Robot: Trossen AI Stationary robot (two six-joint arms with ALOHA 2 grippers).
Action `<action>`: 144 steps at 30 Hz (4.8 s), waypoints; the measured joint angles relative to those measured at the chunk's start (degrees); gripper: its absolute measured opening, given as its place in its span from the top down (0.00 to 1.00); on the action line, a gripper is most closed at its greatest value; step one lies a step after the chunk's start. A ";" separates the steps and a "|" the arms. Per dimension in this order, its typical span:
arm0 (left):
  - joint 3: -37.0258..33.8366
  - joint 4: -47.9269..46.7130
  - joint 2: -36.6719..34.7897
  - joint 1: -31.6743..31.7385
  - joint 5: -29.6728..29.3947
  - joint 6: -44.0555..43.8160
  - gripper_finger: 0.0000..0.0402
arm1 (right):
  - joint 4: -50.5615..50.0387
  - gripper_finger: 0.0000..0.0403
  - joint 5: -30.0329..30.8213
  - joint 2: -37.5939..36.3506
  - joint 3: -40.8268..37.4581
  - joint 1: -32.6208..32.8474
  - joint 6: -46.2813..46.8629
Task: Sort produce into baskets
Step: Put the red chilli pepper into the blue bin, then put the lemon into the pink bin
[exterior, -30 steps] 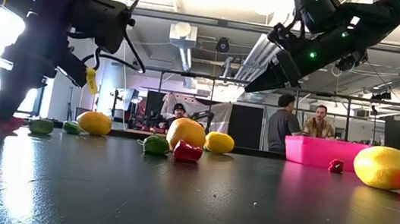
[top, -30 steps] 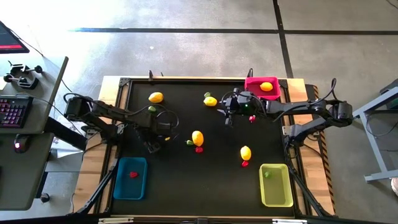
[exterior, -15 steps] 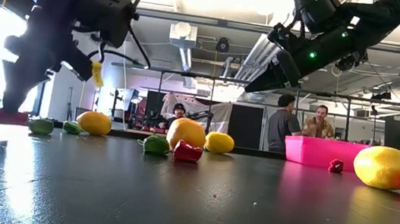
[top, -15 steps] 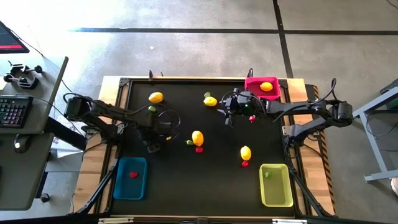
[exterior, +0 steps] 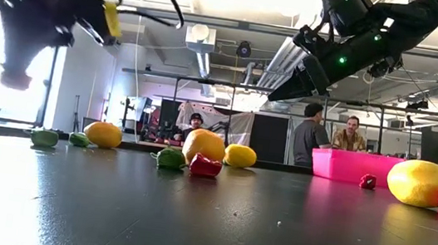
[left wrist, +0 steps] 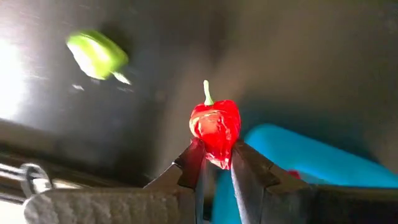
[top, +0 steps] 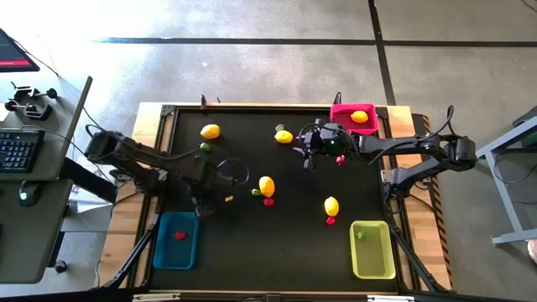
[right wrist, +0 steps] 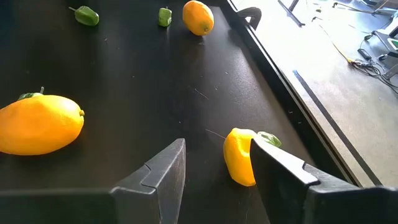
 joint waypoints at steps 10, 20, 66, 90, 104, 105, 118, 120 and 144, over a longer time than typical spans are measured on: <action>-0.13 0.79 -7.59 -13.07 3.48 -10.57 0.88 | -0.43 0.57 0.00 0.00 0.00 0.00 0.00; -2.46 0.71 -13.03 -24.33 3.66 -10.67 0.88 | -0.46 0.57 0.00 0.00 0.00 0.00 0.44; -15.56 10.30 -13.58 -31.99 7.46 -9.59 0.68 | -0.44 0.57 0.00 0.00 0.00 0.00 0.46; -12.20 26.59 -14.58 -6.95 4.32 23.45 1.00 | -0.89 0.57 0.02 0.00 0.01 0.00 -0.22; -24.65 65.94 -14.04 12.18 9.71 42.58 1.00 | -0.87 0.57 1.95 0.00 0.02 0.00 0.42; -25.52 68.50 -14.04 13.28 10.30 43.00 1.00 | -0.87 0.57 1.95 0.02 0.02 0.00 0.42; -32.97 92.44 -14.06 25.12 22.82 49.35 1.00 | -0.84 0.55 4.03 0.02 0.02 0.00 2.50; -33.76 95.11 -14.06 27.36 25.24 50.20 1.00 | -0.83 0.56 3.76 0.02 0.02 0.02 2.43; -36.30 105.56 -14.04 36.29 30.38 48.96 1.00 | 3.10 0.94 0.32 0.07 0.02 0.02 1.38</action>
